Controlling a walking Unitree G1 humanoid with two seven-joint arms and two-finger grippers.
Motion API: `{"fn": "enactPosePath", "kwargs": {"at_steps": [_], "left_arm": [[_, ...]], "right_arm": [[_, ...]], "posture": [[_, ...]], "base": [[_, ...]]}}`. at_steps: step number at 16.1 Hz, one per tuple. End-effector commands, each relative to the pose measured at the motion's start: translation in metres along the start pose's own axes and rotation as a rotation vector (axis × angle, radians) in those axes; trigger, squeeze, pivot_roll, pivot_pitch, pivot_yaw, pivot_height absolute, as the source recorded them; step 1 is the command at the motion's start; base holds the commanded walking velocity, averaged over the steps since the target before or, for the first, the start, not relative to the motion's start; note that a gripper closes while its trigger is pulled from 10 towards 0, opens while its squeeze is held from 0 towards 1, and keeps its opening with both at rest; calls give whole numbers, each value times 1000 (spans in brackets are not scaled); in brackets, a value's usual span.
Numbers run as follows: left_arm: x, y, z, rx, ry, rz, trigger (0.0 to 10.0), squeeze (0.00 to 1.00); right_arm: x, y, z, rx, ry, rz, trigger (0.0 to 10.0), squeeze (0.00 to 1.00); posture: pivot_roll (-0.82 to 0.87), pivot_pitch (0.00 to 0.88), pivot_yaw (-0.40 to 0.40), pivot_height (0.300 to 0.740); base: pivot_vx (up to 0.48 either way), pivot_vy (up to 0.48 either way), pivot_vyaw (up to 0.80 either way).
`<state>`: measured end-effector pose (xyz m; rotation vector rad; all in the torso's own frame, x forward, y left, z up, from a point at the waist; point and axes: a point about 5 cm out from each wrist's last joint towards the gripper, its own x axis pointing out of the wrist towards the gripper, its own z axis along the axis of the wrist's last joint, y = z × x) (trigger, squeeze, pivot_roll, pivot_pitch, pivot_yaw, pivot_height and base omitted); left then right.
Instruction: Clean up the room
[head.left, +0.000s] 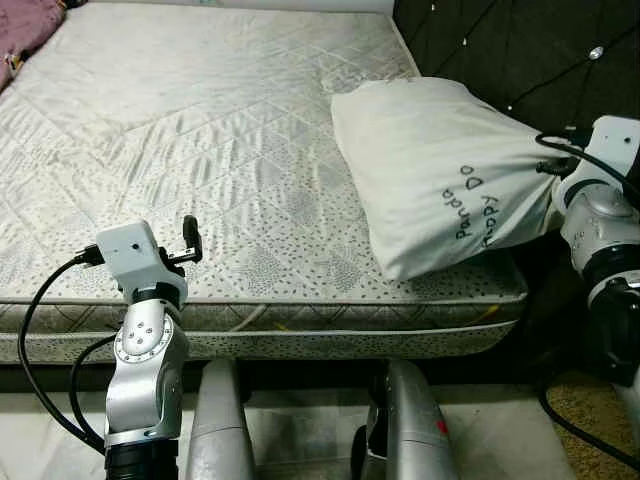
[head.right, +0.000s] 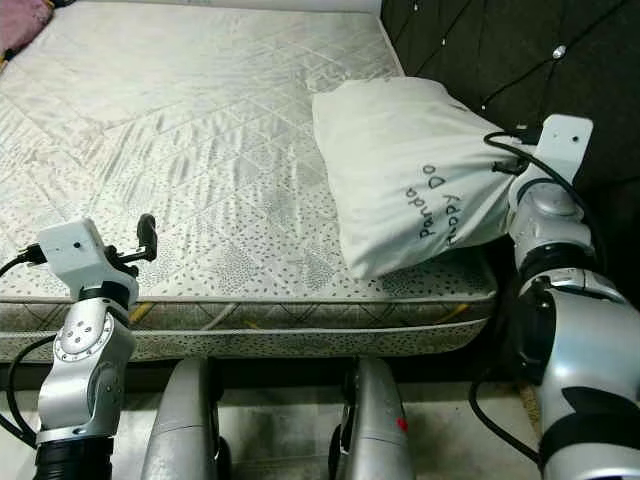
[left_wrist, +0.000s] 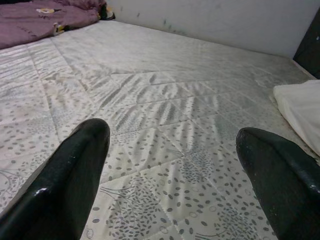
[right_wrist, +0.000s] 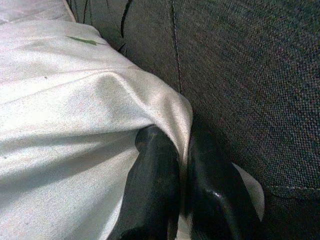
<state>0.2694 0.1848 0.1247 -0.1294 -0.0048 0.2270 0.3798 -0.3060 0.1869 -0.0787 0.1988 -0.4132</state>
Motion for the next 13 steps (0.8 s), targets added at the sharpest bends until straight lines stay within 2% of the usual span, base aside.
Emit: {"fn": "enactPosePath", "kwargs": {"at_steps": [1,2,4,5,6,7,8,13], "left_arm": [[2,-6,-2,7,13,-30,10000,0],[2,-7,-2,6,13,-34,10000,0],[3,-7,-2,11,13,-39,10000,0],[4,-6,-2,16,13,-39,10000,0],[4,-6,-2,17,13,-38,10000,0],[4,-4,-2,20,14,-35,10000,0],[3,-4,-2,20,15,-35,10000,0],[2,-5,-5,20,24,-41,10000,0]], "right_arm": [[0,-3,17,-33,-98,4,10000,0],[0,0,15,-38,-95,14,10000,0],[-2,15,-1,-54,-67,57,10000,0],[-4,24,-17,-58,-35,77,10000,0],[-5,26,-23,-58,-25,80,10000,0],[-9,32,-39,-74,3,88,10000,0],[-10,33,-44,-78,2,80,10000,0],[-31,37,-108,-113,98,102,10000,0]], "posture": [[20,0,-26,554],[20,0,-26,554],[19,0,-25,554],[24,0,-30,554],[25,0,-31,554],[26,0,-34,554],[28,0,-38,554],[19,0,-31,554]], "base": [[0,0,0],[0,0,0],[0,0,0],[0,0,0],[0,0,0],[0,0,0],[0,0,0],[0,0,0]]}}
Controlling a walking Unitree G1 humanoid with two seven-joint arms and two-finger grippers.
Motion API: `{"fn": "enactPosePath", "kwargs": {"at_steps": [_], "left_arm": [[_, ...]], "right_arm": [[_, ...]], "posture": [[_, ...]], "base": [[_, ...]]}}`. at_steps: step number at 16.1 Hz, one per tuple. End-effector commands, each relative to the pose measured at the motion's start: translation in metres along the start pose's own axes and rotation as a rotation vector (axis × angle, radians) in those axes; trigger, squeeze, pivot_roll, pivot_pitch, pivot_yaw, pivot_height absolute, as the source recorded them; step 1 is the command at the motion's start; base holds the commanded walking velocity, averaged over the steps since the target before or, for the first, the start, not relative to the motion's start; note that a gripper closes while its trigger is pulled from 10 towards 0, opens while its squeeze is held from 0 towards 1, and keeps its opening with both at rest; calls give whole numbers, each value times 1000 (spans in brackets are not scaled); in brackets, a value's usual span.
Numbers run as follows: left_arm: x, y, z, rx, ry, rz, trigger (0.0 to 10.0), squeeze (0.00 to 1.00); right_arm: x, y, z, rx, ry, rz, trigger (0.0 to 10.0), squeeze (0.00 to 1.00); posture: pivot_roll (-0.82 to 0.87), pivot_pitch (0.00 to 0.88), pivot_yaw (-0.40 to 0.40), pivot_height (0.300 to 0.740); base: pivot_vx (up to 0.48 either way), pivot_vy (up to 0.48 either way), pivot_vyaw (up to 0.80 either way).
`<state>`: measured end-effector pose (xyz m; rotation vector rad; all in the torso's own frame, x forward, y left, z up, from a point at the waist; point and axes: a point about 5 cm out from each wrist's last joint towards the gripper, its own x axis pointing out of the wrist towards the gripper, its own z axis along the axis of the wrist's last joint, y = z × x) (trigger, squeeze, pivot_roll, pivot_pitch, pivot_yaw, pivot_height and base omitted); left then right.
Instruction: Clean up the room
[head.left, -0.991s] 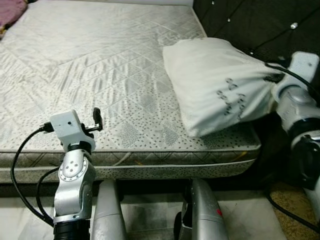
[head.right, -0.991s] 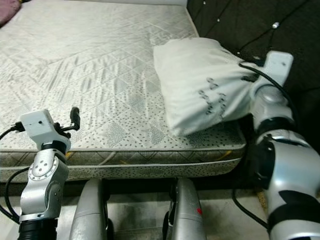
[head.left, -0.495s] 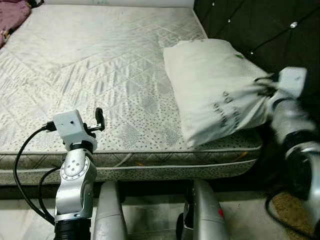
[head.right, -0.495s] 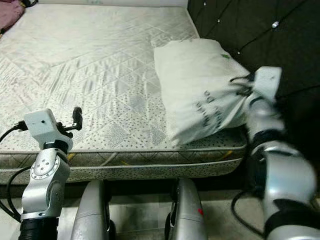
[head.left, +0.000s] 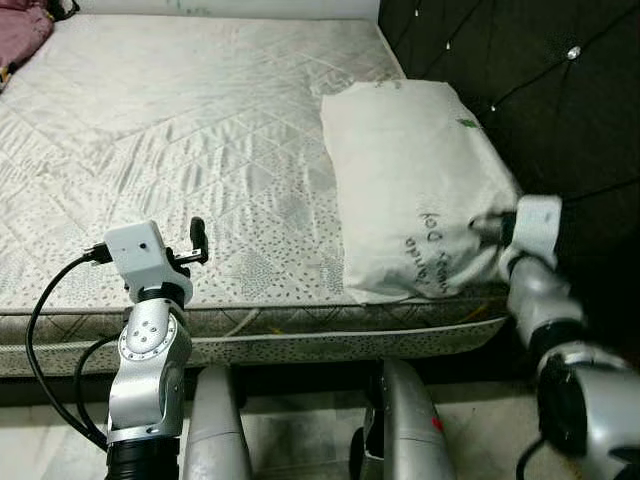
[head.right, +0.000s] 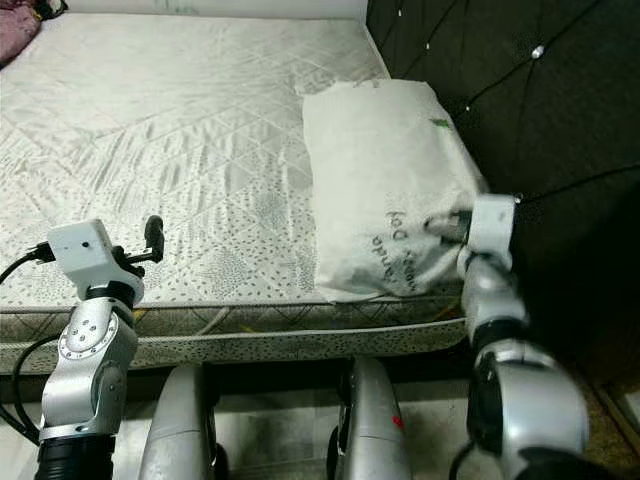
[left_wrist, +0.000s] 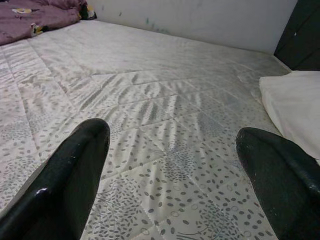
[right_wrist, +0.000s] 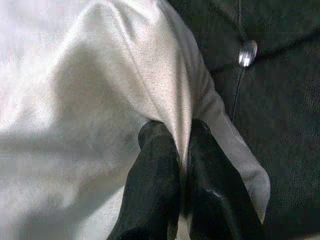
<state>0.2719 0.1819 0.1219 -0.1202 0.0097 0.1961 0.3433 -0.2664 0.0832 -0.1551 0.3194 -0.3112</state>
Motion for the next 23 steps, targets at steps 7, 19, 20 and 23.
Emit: {"fn": "enactPosePath", "kwargs": {"at_steps": [7,19,20,23], "left_arm": [[5,-4,-1,14,12,-25,10000,0],[2,-9,-5,-20,12,-29,10000,0],[2,-10,-5,-23,15,-34,10000,0],[-1,-12,-5,-89,36,-19,10000,0]], "right_arm": [[-6,32,-3,3,-29,77,10000,1000],[-19,21,27,9,-260,-26,10000,1000],[-15,29,41,30,-294,0,10000,1000],[-7,61,67,-4,-294,127,10000,1000]], "posture": [[17,0,-28,554],[-22,0,-28,554],[-16,0,-33,554],[5,0,-45,554]], "base": [[0,0,0],[0,0,0],[0,0,0],[0,0,0]]}}
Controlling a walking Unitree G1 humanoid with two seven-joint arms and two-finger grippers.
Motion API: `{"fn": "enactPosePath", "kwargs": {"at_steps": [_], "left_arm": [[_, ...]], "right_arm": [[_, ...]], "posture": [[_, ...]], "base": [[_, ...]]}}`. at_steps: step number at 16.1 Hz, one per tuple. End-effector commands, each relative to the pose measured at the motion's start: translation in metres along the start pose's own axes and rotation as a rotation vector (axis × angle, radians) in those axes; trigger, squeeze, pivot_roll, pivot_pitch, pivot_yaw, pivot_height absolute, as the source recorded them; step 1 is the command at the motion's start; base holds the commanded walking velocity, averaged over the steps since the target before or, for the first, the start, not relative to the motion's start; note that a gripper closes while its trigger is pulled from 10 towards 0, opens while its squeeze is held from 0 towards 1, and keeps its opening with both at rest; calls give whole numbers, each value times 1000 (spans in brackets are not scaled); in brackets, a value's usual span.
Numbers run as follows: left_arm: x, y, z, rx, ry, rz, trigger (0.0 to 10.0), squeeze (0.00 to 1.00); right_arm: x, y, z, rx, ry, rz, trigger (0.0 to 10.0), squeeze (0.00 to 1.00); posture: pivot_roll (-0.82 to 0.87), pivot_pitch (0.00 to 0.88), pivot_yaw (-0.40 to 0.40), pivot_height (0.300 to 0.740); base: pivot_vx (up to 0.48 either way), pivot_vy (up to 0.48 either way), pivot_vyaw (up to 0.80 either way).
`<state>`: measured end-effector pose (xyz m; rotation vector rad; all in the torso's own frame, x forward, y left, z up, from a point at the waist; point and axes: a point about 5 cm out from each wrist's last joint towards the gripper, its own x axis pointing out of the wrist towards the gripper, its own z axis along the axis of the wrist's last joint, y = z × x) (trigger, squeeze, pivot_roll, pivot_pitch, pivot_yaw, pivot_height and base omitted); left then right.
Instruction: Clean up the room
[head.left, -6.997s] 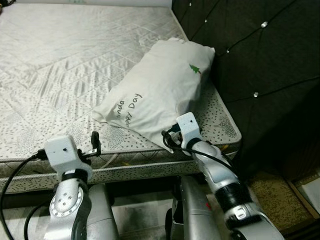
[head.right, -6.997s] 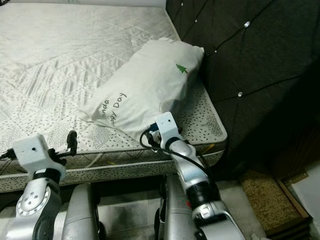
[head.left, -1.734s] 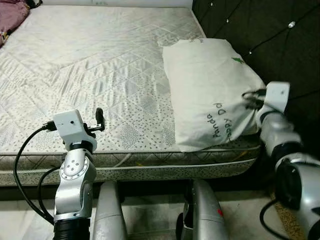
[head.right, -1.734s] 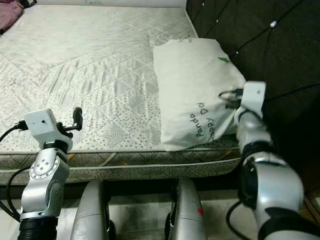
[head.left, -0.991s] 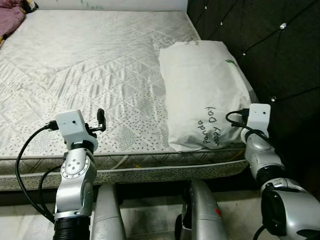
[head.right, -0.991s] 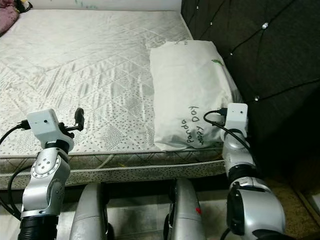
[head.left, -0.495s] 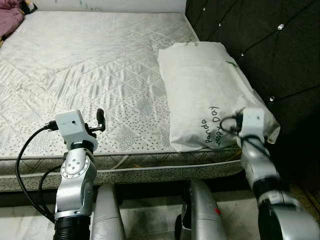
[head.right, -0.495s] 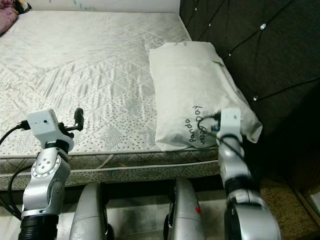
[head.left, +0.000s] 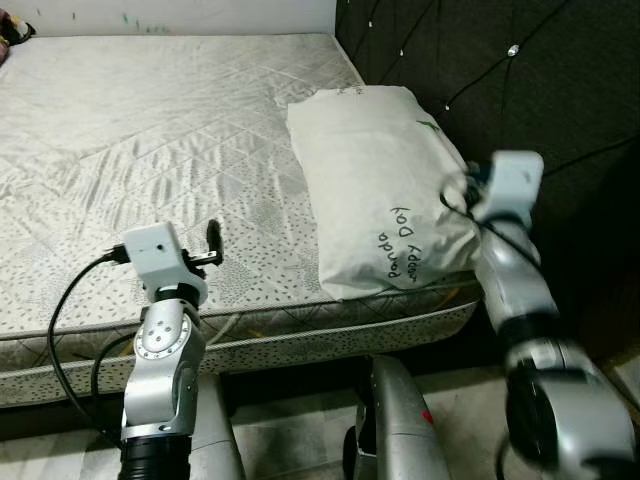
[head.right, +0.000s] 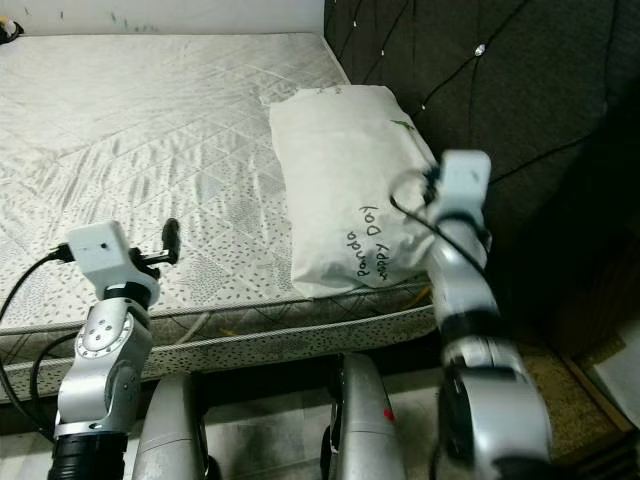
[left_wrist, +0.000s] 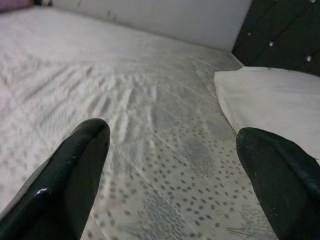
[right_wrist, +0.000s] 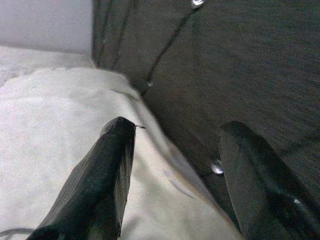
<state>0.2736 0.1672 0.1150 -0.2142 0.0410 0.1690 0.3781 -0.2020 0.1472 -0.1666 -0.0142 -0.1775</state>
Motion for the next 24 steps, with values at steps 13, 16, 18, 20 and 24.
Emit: {"fn": "enactPosePath", "kwargs": {"at_steps": [13,16,18,20,24], "left_arm": [[-26,-2,3,36,27,28,10000,0],[-15,-11,10,13,-15,-40,10000,0],[-15,-7,14,24,-36,2,10000,0],[-23,-10,18,63,-73,-15,10000,0],[-44,-6,14,76,-59,-7,10000,0]], "right_arm": [[-40,85,-78,263,645,175,10000,1000],[-17,73,-48,331,467,182,10000,992],[-5,63,-27,333,330,157,10000,1000],[5,47,-2,319,133,116,10000,1000],[13,52,30,282,-27,175,10000,1000]], "posture": [[83,0,-100,554],[56,0,-89,554],[41,0,-85,554],[40,0,-89,554],[50,0,-119,554]], "base": [[0,0,0],[0,0,0],[0,0,0],[0,0,0],[0,0,0]]}}
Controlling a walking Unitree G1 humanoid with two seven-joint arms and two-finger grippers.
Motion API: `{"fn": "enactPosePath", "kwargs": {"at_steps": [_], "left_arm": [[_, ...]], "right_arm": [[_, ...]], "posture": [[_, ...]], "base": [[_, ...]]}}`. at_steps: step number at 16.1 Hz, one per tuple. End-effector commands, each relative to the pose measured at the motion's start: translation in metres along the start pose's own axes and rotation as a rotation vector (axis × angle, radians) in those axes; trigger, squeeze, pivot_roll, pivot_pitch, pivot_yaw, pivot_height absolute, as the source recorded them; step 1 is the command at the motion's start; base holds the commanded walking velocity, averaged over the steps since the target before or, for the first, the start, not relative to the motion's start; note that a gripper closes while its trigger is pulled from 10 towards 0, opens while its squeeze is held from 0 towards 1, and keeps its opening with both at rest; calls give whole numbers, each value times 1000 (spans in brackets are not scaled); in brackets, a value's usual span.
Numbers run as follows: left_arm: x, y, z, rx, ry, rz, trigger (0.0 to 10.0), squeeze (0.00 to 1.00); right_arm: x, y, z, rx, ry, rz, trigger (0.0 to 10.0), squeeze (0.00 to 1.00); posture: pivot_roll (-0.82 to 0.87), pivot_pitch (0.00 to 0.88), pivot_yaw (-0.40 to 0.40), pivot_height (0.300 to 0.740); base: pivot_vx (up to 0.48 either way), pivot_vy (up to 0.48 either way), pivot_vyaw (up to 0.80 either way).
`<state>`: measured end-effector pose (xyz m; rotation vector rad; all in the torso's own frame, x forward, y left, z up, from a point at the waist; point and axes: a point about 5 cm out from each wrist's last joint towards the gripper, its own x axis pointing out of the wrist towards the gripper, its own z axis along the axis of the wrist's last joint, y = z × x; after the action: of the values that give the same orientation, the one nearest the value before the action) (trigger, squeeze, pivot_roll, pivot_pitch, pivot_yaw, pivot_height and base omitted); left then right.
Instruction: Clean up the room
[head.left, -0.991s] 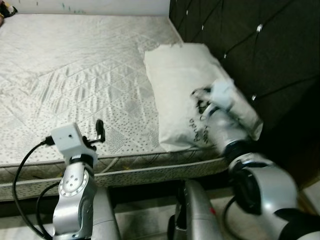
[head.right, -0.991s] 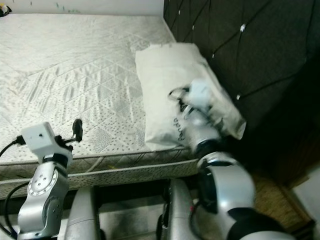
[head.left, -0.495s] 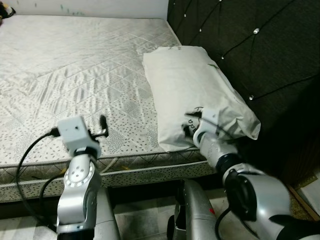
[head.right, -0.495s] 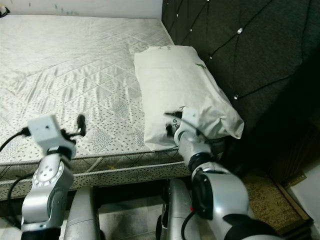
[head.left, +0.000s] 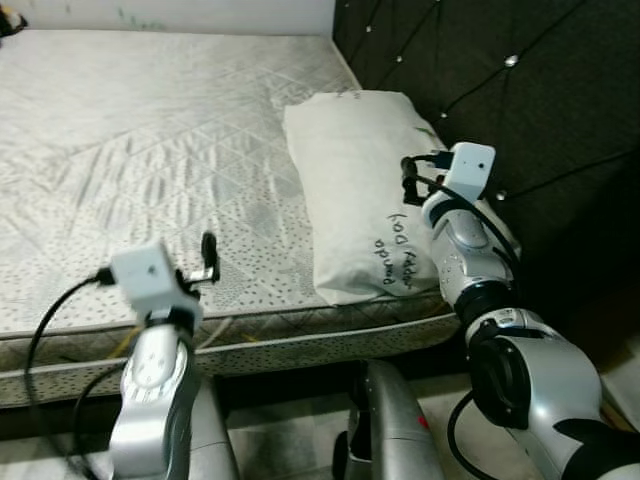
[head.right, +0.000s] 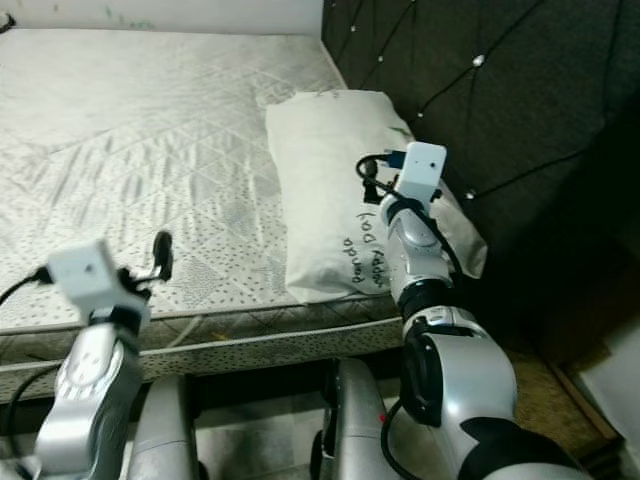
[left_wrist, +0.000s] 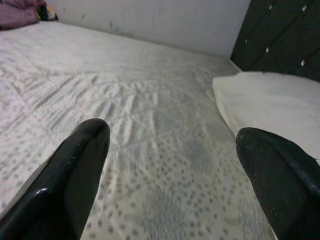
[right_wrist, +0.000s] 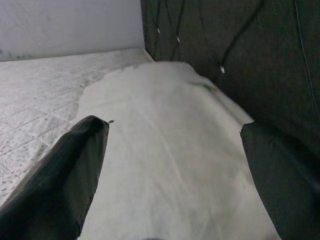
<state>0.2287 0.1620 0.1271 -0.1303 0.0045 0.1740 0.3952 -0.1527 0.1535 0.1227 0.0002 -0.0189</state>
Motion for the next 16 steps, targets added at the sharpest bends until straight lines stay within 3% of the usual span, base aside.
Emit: {"fn": "enactPosePath", "kwargs": {"at_steps": [1,6,7,8,9,10,11,13,14,16], "left_arm": [[-7,-1,-1,5,17,15,10000,0],[-52,8,-4,23,95,68,10000,0],[-64,9,0,1,113,69,10000,0],[-65,8,0,-17,119,58,10000,0],[-69,4,1,-47,133,32,10000,0],[-74,1,3,-62,142,11,10000,0],[-81,-6,7,-94,155,-11,10000,0],[-86,-8,7,-82,182,-10,10000,0],[-85,-8,7,-83,187,-2,10000,0],[-80,-7,4,-80,196,3,10000,0]], "right_arm": [[9,15,27,-6,-75,44,10000,984],[16,39,47,32,-120,56,10000,980],[15,45,41,28,-99,67,10000,839],[14,48,36,23,-79,73,10000,722],[9,52,14,-17,14,84,10000,208],[3,54,-5,-27,91,89,10000,0],[-9,51,-40,-60,242,71,10000,0],[-26,42,-76,-67,438,14,10000,0],[-33,37,-87,-35,499,-29,10000,0],[-31,36,-85,-17,498,-23,10000,0]], "posture": [[64,33,-129,554],[137,153,-146,554],[152,190,-144,554],[152,190,-144,554],[159,208,-144,554],[165,218,-144,554],[173,228,-142,554],[171,235,-140,554],[168,235,-140,554],[165,225,-139,554]], "base": [[0,0,0],[0,0,0],[0,0,0],[0,0,0],[0,0,0],[0,0,0],[0,0,0],[0,0,0],[0,0,0],[0,0,0]]}}
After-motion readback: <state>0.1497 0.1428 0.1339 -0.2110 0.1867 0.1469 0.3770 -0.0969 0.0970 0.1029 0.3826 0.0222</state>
